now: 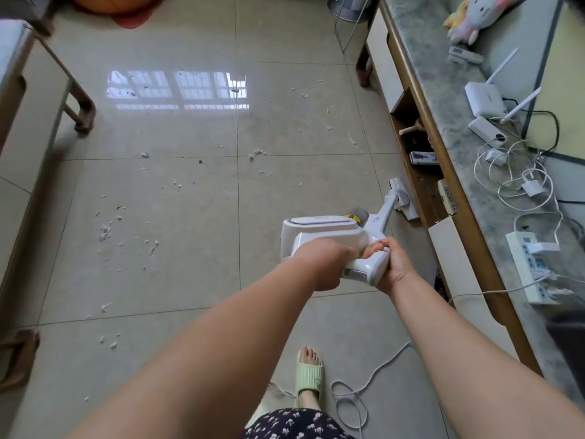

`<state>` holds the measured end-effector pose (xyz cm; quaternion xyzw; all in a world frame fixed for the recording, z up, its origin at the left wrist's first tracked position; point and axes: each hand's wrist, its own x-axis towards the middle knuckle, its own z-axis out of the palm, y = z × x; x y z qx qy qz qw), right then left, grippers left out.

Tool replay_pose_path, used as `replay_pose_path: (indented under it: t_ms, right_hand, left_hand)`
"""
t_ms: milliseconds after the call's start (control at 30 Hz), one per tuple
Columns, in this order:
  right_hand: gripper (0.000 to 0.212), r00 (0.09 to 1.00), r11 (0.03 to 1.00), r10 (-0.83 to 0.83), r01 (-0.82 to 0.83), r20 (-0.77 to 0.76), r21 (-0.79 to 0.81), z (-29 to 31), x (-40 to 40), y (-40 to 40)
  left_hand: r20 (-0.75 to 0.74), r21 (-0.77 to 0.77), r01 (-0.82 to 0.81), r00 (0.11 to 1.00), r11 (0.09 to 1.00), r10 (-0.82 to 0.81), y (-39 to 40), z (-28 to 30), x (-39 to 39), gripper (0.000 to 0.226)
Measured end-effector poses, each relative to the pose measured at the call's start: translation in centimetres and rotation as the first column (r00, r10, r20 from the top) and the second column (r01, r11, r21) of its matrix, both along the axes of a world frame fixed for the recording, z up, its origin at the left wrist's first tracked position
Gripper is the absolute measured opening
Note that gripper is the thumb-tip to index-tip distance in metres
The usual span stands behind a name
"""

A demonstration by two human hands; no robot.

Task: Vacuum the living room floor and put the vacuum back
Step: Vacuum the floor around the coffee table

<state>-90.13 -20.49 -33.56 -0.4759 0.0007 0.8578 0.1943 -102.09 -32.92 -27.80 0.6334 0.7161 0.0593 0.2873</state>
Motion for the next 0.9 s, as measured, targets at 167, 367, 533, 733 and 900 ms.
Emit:
replay_pose_path:
  t_ms: [167, 367, 533, 733, 900]
  right_hand:
    - [0.056, 0.999, 1.000, 0.010, -0.010, -0.050, 0.002, 0.0, -0.8, -4.4]
    - [0.021, 0.997, 0.998, 0.057, -0.056, 0.047, -0.011, 0.4, -2.0, -9.2]
    - [0.026, 1.000, 1.000, 0.026, -0.026, 0.014, -0.001, 0.7, -1.7, -9.0]
    - [0.059, 0.997, 0.997, -0.050, 0.053, -0.056, 0.058, -1.1, -0.8, -5.4]
    - [0.059, 0.997, 0.995, -0.062, 0.064, -0.038, 0.077, -4.2, -0.5, -2.3]
  left_hand:
    - [-0.018, 0.000, -0.010, 1.000, 1.000, 0.010, -4.6, 0.8, -0.8, 0.046]
    - [-0.040, 0.003, -0.030, 0.999, 1.000, 0.030, -9.6, 1.1, -1.2, 0.042]
    - [-0.059, 0.006, -0.016, 0.998, 1.000, 0.017, -9.3, 1.4, -1.0, 0.040]
    - [-0.047, 0.022, 0.021, 0.999, 1.000, -0.020, -5.4, 0.1, -1.1, 0.042]
    - [-0.028, 0.066, 0.048, 0.999, 0.997, -0.046, -2.3, -3.5, -1.1, 0.045]
